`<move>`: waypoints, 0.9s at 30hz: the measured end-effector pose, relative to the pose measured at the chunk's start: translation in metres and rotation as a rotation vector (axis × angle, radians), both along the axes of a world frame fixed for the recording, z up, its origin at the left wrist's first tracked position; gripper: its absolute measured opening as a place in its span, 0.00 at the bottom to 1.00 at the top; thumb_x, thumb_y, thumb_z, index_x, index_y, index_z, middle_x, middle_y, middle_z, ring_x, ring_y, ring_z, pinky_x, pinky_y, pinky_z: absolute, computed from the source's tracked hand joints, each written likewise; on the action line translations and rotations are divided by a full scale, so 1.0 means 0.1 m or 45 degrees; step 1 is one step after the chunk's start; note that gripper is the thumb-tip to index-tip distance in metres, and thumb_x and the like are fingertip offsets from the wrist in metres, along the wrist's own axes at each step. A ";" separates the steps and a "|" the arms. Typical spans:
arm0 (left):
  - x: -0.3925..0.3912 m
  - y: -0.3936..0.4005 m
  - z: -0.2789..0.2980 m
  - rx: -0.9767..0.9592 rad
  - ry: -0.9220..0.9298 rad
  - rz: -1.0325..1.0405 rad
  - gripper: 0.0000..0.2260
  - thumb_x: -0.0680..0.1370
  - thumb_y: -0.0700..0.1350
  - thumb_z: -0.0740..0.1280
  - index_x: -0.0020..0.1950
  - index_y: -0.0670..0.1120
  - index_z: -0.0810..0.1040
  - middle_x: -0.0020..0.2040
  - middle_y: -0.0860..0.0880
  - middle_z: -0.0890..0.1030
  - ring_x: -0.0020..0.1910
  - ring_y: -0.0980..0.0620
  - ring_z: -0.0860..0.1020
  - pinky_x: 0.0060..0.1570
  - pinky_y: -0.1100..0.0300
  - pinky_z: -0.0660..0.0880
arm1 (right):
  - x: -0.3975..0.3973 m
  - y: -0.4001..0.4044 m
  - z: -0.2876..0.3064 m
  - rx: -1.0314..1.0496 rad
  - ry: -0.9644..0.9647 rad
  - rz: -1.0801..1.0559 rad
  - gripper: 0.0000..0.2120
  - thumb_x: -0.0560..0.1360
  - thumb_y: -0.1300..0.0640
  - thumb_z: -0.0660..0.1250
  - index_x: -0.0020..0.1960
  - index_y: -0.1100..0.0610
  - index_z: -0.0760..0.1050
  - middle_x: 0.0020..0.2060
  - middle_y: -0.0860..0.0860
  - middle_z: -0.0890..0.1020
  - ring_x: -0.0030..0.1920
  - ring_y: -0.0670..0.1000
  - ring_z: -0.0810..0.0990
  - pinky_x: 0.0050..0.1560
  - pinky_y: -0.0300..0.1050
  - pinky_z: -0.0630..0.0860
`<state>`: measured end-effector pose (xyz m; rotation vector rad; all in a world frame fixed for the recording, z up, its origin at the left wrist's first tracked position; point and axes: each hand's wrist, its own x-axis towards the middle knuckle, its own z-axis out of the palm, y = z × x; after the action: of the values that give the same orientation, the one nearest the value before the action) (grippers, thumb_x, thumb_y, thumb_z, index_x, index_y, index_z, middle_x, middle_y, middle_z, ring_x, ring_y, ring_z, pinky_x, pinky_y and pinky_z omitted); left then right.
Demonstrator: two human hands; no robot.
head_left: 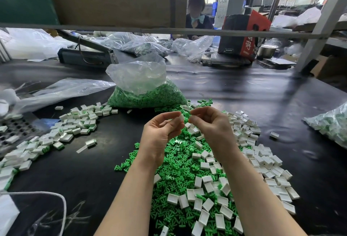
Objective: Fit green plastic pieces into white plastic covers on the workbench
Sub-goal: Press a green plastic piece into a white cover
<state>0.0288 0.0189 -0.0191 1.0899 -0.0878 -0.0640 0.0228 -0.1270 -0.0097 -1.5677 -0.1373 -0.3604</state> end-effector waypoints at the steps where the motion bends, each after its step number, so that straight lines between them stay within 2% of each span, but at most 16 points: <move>1: 0.00 0.00 0.00 -0.009 0.002 -0.010 0.07 0.65 0.42 0.74 0.43 0.47 0.86 0.42 0.45 0.86 0.40 0.53 0.83 0.41 0.65 0.80 | 0.00 0.00 0.00 0.002 -0.001 0.000 0.05 0.73 0.65 0.73 0.46 0.57 0.81 0.38 0.51 0.83 0.39 0.46 0.81 0.40 0.35 0.76; 6: 0.01 0.01 0.00 0.019 0.000 -0.032 0.13 0.63 0.38 0.74 0.47 0.46 0.85 0.43 0.46 0.86 0.42 0.54 0.83 0.42 0.65 0.79 | 0.00 -0.01 0.00 0.005 -0.003 0.006 0.06 0.73 0.66 0.72 0.44 0.55 0.81 0.36 0.51 0.81 0.37 0.46 0.79 0.37 0.36 0.76; 10: 0.00 -0.01 0.01 0.090 -0.017 -0.011 0.10 0.67 0.44 0.73 0.47 0.44 0.85 0.39 0.47 0.84 0.37 0.55 0.81 0.39 0.65 0.78 | 0.00 0.00 0.01 0.025 -0.017 0.006 0.07 0.73 0.67 0.71 0.44 0.55 0.81 0.35 0.50 0.81 0.36 0.44 0.78 0.36 0.35 0.75; 13: 0.00 -0.02 0.00 0.205 -0.053 0.036 0.11 0.72 0.49 0.70 0.47 0.41 0.84 0.36 0.48 0.83 0.33 0.55 0.79 0.37 0.65 0.77 | -0.01 0.00 0.01 0.025 -0.033 0.001 0.07 0.74 0.66 0.71 0.45 0.55 0.81 0.36 0.50 0.82 0.37 0.45 0.79 0.39 0.35 0.76; 16: 0.00 -0.02 -0.02 0.280 -0.088 0.036 0.08 0.77 0.45 0.68 0.47 0.41 0.83 0.36 0.48 0.83 0.34 0.55 0.80 0.37 0.64 0.77 | -0.01 0.00 0.02 0.022 -0.051 0.000 0.07 0.73 0.66 0.72 0.44 0.54 0.81 0.37 0.49 0.83 0.38 0.45 0.80 0.40 0.35 0.76; 22: 0.00 -0.02 -0.03 0.304 -0.110 0.070 0.07 0.78 0.43 0.68 0.43 0.43 0.84 0.34 0.48 0.82 0.32 0.55 0.78 0.35 0.64 0.76 | -0.01 0.02 0.02 -0.053 -0.068 -0.020 0.08 0.73 0.66 0.72 0.42 0.54 0.82 0.37 0.48 0.84 0.39 0.45 0.81 0.41 0.35 0.77; 27: 0.01 -0.02 -0.03 0.328 -0.135 0.097 0.07 0.78 0.43 0.68 0.45 0.42 0.84 0.33 0.48 0.82 0.31 0.55 0.78 0.34 0.64 0.76 | -0.02 0.03 0.03 -0.098 -0.055 -0.023 0.07 0.72 0.66 0.73 0.42 0.55 0.82 0.38 0.54 0.84 0.37 0.45 0.81 0.40 0.34 0.77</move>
<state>0.0294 0.0171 -0.0224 1.3526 -0.1362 0.0529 0.0205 -0.1242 -0.0065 -1.6386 -0.1718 -0.4073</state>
